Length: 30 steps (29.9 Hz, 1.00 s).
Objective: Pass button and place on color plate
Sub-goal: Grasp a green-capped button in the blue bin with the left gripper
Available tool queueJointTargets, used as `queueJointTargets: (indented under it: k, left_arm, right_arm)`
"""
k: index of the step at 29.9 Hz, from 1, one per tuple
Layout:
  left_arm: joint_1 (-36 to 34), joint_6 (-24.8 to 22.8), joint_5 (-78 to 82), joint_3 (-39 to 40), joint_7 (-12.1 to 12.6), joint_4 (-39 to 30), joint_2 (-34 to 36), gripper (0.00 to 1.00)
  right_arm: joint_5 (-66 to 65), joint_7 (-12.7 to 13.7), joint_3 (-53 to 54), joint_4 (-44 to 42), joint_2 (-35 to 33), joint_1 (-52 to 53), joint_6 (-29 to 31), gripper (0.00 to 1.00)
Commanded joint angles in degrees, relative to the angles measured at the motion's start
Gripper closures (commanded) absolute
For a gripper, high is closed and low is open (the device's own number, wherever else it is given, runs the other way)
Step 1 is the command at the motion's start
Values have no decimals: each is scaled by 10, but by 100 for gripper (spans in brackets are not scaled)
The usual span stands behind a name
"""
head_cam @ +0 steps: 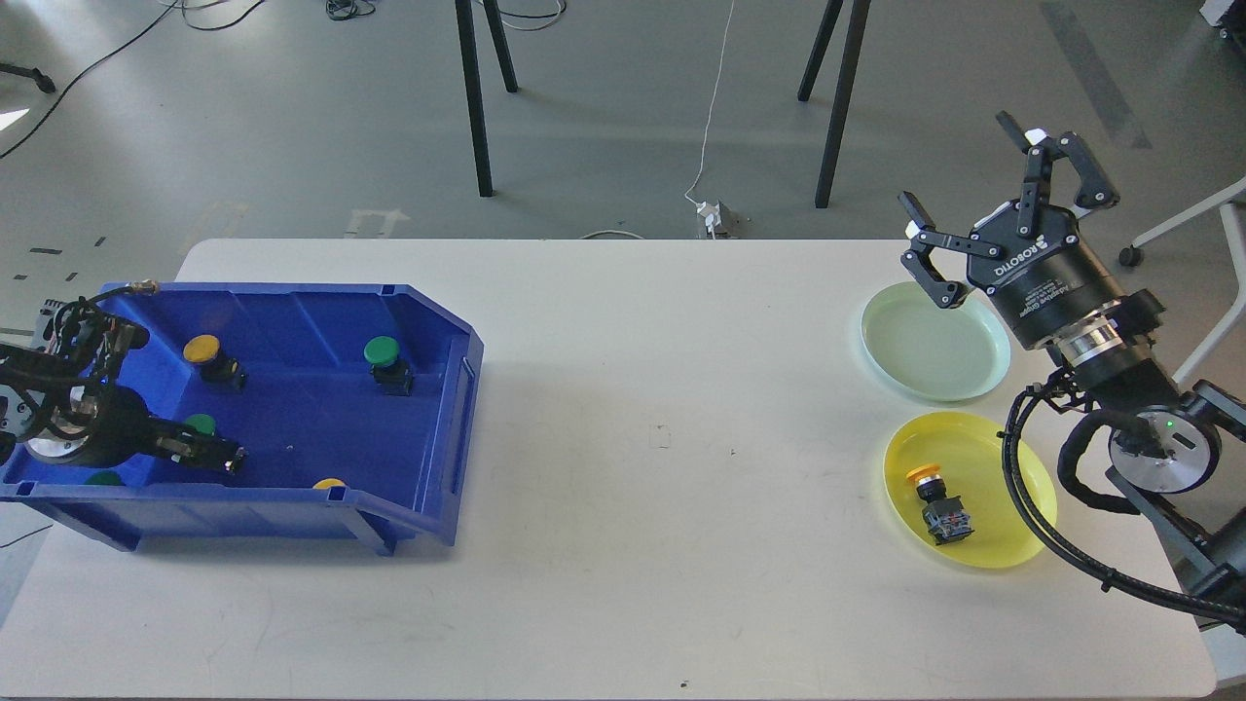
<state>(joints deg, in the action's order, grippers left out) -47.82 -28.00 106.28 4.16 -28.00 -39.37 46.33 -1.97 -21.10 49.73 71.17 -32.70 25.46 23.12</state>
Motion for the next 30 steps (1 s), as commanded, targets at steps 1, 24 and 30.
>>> queueJointTargets:
  k: [1, 24, 30]
  left_arm:
    - [-1, 0, -2, 1, 0, 0, -2, 33]
    - [-2, 0, -20, 3, 0, 11, -7, 46]
    - [-2, 0, -18, 1, 0, 11, -7, 80]
  right_arm:
    - [0, 0, 0, 1, 0, -1, 0, 3]
    - [0, 0, 1, 1, 0, -2, 0, 3]
    - [0, -1, 1, 1, 0, -2, 0, 3]
